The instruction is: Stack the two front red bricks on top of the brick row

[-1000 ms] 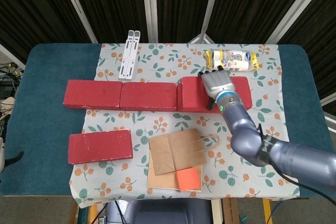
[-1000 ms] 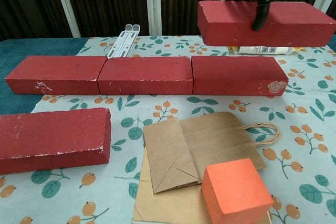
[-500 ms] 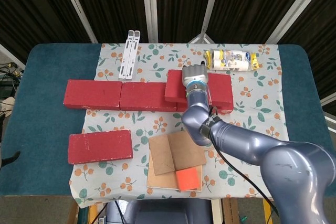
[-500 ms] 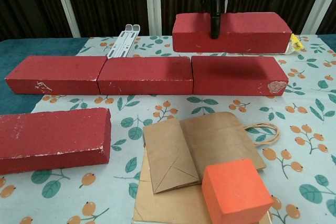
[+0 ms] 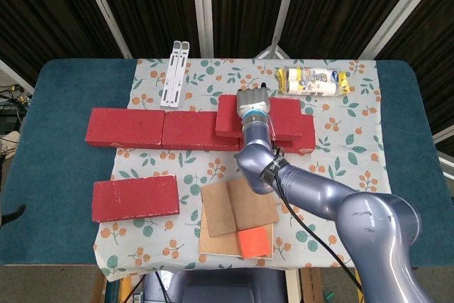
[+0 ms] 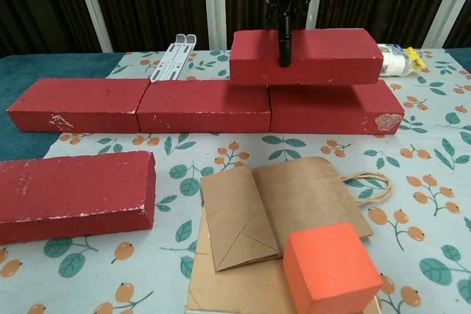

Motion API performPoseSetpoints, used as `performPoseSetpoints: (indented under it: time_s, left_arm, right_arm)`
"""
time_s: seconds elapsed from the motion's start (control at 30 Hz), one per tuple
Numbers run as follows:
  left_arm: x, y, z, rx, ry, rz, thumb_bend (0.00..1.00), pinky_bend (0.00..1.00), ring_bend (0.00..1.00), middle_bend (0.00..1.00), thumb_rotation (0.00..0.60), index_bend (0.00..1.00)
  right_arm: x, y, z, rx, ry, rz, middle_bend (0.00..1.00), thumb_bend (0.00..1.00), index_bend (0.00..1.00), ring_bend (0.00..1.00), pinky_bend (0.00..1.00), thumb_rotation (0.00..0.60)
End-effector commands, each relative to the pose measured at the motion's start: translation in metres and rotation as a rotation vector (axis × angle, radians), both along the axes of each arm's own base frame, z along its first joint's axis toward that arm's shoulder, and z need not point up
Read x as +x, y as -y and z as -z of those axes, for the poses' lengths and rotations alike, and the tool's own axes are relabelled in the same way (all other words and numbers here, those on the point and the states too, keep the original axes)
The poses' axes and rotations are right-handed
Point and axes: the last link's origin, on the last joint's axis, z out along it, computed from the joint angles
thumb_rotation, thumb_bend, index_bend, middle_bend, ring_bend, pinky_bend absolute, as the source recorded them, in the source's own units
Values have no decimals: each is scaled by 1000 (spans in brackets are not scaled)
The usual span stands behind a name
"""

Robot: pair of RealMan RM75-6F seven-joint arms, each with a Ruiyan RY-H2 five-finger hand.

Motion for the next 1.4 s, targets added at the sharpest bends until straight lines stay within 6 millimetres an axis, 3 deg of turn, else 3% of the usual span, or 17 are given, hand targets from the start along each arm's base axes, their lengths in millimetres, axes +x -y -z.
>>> performPoseSetpoints:
  time_s: [0.03,0.47,1.4]
  left_arm:
    - [0,0,1,-1,-4,-1,0,124,0,0,600,59]
    - [0,0,1,5,-14,-9,0,124,0,0,600,59]
    - [-7,-1,-8,35,-4,-30,0,124,0,0,600,59]
  right_arm:
    - [-2,1,5,10,-14,-3,261,61,203,189,0,600]
    - [-7,1,24,47,-17,9,262,61,203,189,0,600]
    - [14,-1,49,55,-14,4,261,61,203,189,0,600]
